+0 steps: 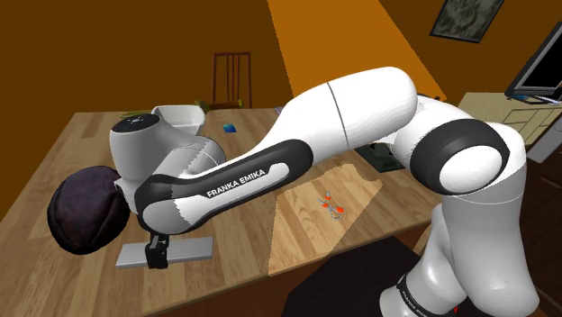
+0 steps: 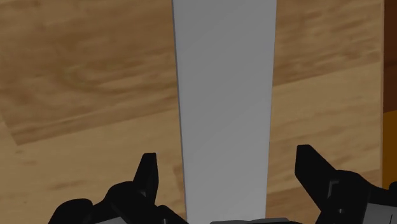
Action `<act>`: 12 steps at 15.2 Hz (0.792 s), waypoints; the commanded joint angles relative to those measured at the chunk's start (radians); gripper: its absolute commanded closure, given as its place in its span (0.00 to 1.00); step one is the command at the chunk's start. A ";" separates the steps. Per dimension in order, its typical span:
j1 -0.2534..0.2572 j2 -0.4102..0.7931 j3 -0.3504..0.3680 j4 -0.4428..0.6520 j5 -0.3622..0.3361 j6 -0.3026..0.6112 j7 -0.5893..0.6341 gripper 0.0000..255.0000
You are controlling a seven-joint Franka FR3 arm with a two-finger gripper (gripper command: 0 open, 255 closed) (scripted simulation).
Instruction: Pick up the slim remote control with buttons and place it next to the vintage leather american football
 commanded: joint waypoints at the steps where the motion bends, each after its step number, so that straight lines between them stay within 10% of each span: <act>1: -0.001 -0.013 0.001 0.014 0.002 -0.027 -0.001 0.00; 12: -0.002 -0.044 0.004 0.063 0.008 -0.106 -0.005 0.00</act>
